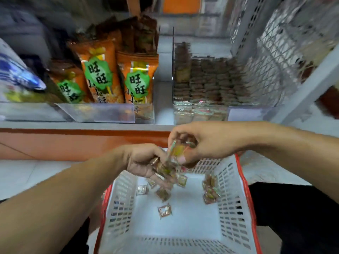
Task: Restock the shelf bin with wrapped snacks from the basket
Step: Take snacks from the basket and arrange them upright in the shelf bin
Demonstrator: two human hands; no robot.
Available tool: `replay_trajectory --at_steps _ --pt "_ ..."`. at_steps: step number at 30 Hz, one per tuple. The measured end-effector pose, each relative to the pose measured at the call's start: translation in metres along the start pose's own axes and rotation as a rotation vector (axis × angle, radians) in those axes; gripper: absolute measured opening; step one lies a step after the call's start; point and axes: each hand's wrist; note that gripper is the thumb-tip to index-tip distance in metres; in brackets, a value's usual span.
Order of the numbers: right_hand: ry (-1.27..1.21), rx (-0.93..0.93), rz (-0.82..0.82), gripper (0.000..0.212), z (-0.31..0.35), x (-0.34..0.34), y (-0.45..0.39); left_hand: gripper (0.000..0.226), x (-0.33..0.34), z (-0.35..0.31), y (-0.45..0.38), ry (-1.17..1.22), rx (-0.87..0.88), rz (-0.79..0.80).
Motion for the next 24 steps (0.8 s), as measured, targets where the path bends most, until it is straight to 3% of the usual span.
replay_trajectory --at_steps 2,4,6,9,12,16,18,21,24 --pt "-0.111 -0.087 -0.154 0.032 0.009 -0.019 0.013 0.046 0.020 -0.030 0.025 0.112 0.175 0.040" --pt "-0.332 -0.175 -0.225 0.032 0.014 -0.031 0.021 0.041 0.041 -0.054 0.045 0.181 0.374 0.183" --pt "-0.515 -0.256 -0.271 0.033 0.015 -0.035 0.024 0.062 0.045 -0.062 0.061 0.298 0.578 0.315" --pt "-0.608 -0.287 -0.353 0.033 0.011 -0.034 0.022 0.059 0.053 -0.066 0.075 0.357 0.639 0.186" --pt "-0.519 -0.293 -0.453 0.032 0.010 -0.034 0.020 0.059 0.063 -0.067 0.073 0.410 0.776 0.212" --pt "-0.586 -0.281 -0.679 0.039 0.009 -0.037 0.019 0.068 0.073 -0.078 0.059 0.488 0.763 -0.001" --pt "-0.568 -0.253 -0.774 0.035 0.007 -0.038 0.018 0.054 0.072 -0.080 0.058 0.486 0.737 -0.074" --pt "-0.676 -0.214 -0.703 0.030 0.003 -0.036 0.016 0.028 0.069 -0.082 0.058 0.457 0.718 -0.152" --pt "-0.922 -0.215 -0.684 0.025 0.001 -0.034 0.015 0.022 0.067 -0.084 0.057 0.502 0.728 -0.166"
Point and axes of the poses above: each hand's wrist, its own y-axis away from the middle knuckle, its own x-axis out of the palm, z = x × y, and after that the axes turned 5 degrees about -y, right-handed
